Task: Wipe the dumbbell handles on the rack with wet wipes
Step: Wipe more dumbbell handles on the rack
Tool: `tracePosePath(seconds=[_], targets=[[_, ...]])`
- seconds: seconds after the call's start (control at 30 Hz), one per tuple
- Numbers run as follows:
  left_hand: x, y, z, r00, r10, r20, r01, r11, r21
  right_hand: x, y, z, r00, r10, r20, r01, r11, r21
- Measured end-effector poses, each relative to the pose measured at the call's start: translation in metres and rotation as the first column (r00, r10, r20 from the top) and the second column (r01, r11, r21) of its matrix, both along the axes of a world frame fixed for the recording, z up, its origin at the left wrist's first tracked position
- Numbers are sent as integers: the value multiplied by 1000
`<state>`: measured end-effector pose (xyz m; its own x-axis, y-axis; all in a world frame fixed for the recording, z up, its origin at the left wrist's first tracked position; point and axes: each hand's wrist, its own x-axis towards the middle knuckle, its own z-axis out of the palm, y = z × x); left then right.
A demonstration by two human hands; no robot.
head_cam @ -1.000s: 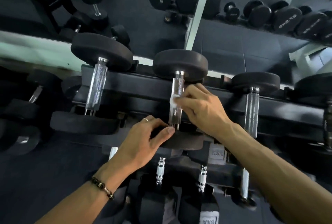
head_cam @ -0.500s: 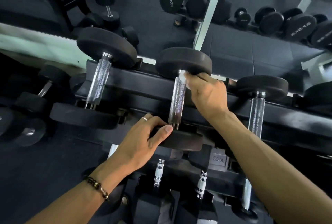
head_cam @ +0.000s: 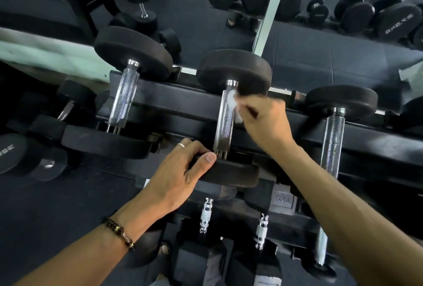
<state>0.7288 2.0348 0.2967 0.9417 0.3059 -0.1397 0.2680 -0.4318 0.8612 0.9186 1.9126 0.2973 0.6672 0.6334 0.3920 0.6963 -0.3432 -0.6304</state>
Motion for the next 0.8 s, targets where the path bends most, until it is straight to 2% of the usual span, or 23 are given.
tracePosePath(seconds=[0.03,0.1,0.13,0.17,0.23,0.3,0.33,0.43,0.5,0.53,0.57,0.63,0.7,0.8], targets=[[0,0,0,1000,9,5,-9,1000,-2,-8,-10,1,992,123,35,-121,991,-57],[1,0,0,1000,12,10,-12,1000,-1,-17,-26,7,923,377,79,-355,912,-206],[2,-1,-1,1000,11,11,-11,1000,-3,-14,-27,9,881,455,130,-409,871,-271],[2,-1,-1,1000,14,13,-14,1000,-7,-11,-23,12,856,481,191,-413,857,-308],[1,-1,0,1000,22,19,-22,1000,-6,-4,-8,15,885,403,235,-337,901,-274],[-1,-1,0,1000,25,20,-25,1000,-5,-2,0,16,923,347,164,-305,923,-237],[-1,-2,0,999,26,18,-26,1000,-10,-3,0,16,913,394,110,-355,897,-264],[-1,-3,-2,999,39,25,-39,999,-20,-11,-9,23,793,606,-67,-566,690,-451],[-1,-4,-3,998,44,49,-44,999,-6,-13,-11,33,718,690,-94,-612,559,-560],[-1,-5,-3,997,44,60,-45,999,2,-12,-9,36,707,703,-84,-604,537,-589],[0,-5,-4,997,44,69,-45,999,10,-10,-6,37,722,688,-73,-591,557,-583],[0,-4,-5,996,45,77,-47,999,21,-4,-2,36,797,600,-69,-549,672,-496],[0,-5,-6,996,56,76,-58,998,19,0,0,31,829,557,-53,-523,737,-428],[-1,-7,-7,994,75,86,-77,997,18,-7,-3,27,789,603,-115,-593,701,-396]])
